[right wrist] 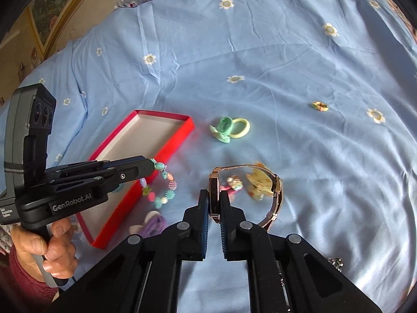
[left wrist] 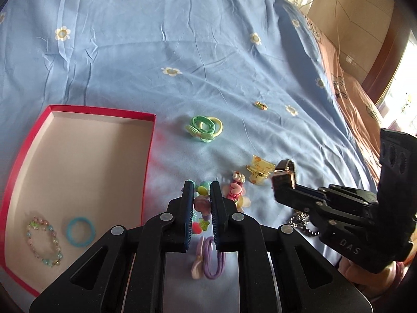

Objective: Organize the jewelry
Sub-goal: 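Carry the candy-bead bracelet and gold watch into the red box, then open both tools to drop the bracelet and watch in the box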

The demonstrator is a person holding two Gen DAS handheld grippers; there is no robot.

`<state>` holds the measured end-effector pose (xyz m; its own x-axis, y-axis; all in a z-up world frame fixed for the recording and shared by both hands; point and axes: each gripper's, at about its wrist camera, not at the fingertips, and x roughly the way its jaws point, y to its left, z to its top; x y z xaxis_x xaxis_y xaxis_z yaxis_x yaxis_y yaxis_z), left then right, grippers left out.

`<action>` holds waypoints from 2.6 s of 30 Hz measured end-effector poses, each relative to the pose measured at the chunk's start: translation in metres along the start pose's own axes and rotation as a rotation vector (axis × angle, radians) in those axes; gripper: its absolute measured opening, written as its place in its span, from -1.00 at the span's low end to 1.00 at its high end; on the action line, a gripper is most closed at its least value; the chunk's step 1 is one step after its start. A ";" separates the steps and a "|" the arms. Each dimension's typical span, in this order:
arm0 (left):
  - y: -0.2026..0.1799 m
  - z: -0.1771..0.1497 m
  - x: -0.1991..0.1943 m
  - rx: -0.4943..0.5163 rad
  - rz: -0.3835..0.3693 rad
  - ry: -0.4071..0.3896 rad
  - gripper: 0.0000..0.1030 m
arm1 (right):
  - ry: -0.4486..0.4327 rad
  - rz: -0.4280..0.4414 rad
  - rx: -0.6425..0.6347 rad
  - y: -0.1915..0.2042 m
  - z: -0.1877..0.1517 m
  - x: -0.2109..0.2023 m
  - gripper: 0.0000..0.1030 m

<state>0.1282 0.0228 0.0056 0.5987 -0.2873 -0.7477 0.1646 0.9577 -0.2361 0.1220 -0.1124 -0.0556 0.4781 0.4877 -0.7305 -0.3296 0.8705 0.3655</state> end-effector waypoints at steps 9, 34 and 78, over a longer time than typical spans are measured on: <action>0.024 -0.007 -0.039 -0.055 0.008 -0.055 -0.79 | 0.018 0.054 -0.030 0.029 0.001 0.006 -0.86; 0.121 0.007 -0.058 -0.198 0.097 -0.109 -0.79 | 0.081 0.186 -0.158 0.116 0.048 0.079 -0.86; 0.202 -0.006 0.013 -0.331 0.256 0.065 -0.60 | 0.219 0.164 -0.232 0.135 0.053 0.173 -0.70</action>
<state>0.1642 0.2121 -0.0554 0.5352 -0.0512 -0.8431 -0.2502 0.9438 -0.2161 0.2028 0.0933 -0.1020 0.2260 0.5724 -0.7882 -0.5757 0.7312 0.3659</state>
